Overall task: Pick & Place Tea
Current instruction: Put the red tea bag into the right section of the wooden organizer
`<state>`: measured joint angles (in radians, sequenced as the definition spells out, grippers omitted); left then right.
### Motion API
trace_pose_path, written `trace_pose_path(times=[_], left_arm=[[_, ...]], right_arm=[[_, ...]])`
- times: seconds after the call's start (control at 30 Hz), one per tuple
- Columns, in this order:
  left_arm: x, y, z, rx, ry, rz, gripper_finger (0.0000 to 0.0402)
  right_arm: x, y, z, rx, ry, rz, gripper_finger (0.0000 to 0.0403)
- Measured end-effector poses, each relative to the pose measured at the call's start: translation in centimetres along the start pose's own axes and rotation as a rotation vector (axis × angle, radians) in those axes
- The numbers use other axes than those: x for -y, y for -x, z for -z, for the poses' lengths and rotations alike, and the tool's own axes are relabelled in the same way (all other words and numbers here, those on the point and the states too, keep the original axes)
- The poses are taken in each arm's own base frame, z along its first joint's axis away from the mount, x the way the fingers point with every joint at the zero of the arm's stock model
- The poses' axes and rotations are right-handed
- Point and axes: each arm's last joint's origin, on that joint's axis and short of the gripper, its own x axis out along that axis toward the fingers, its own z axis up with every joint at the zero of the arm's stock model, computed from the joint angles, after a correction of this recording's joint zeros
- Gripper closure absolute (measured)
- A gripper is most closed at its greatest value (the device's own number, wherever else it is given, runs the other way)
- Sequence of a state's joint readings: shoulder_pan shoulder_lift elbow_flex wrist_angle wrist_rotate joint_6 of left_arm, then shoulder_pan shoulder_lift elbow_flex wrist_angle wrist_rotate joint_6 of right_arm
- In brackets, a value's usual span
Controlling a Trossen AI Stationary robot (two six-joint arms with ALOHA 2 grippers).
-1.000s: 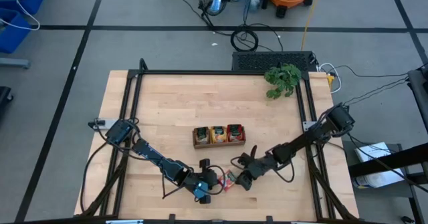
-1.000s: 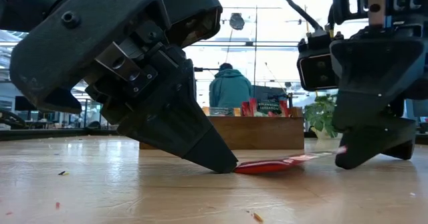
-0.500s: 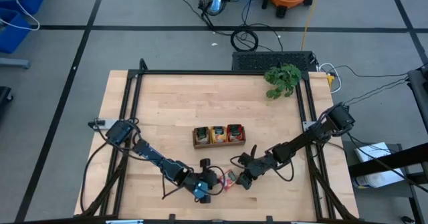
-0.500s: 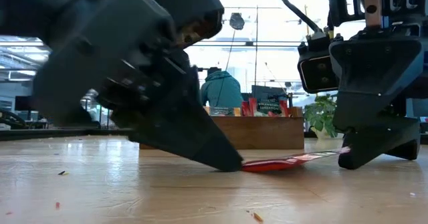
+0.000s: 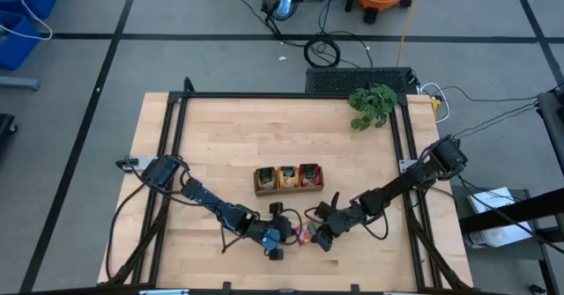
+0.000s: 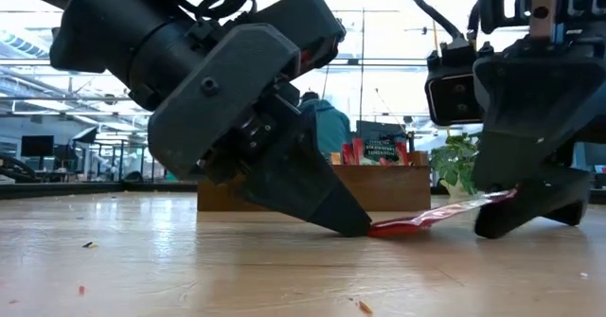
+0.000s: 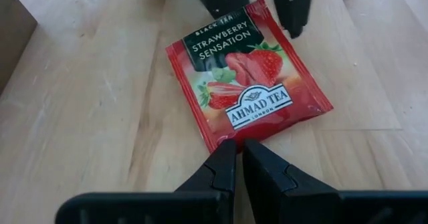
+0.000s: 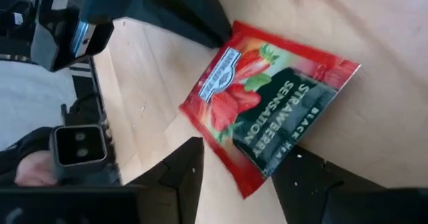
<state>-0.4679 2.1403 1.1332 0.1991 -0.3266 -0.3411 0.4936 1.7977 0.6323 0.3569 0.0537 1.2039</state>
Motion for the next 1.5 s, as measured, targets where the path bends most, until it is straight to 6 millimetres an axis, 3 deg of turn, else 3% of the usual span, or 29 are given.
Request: trace_pose_path(times=[0.13,0.37,0.57,0.83,1.1,1.3,1.4,1.5], left_arm=[[0.0,0.0,-0.1,0.009,-0.005,0.01,0.0367],[0.2,0.0,-0.1,0.009,-0.012,0.013,0.0366],[1.1,0.5,0.2,0.01,-0.08,0.023,0.0366],[3.7,5.0,0.7,-0.118,-0.157,0.056,0.0366],[5.6,6.5,1.8,-0.109,-0.212,0.017,0.0366],[5.3,6.4,1.7,-0.116,-0.211,-0.008,0.0366],[5.0,6.5,1.8,-0.132,-0.227,-0.04,0.0366],[5.0,6.7,1.9,-0.116,-0.28,-0.099,0.0366]], right_arm=[[0.0,0.0,-0.2,0.032,0.043,0.009,0.0279],[-0.1,0.0,-0.4,0.1,0.153,0.025,0.0391],[-0.6,0.3,-0.1,0.078,0.237,-0.009,0.0399],[-2.8,4.0,-0.1,0.047,0.354,-0.145,0.0402],[-6.0,11.4,-4.4,0.17,0.506,-0.121,0.0402],[-8.8,17.2,-9.0,0.224,0.692,0.142,0.0403],[-9.2,18.1,-11.0,0.185,0.776,0.251,0.0403],[-8.1,16.6,-12.0,0.064,0.851,0.357,0.0403]])
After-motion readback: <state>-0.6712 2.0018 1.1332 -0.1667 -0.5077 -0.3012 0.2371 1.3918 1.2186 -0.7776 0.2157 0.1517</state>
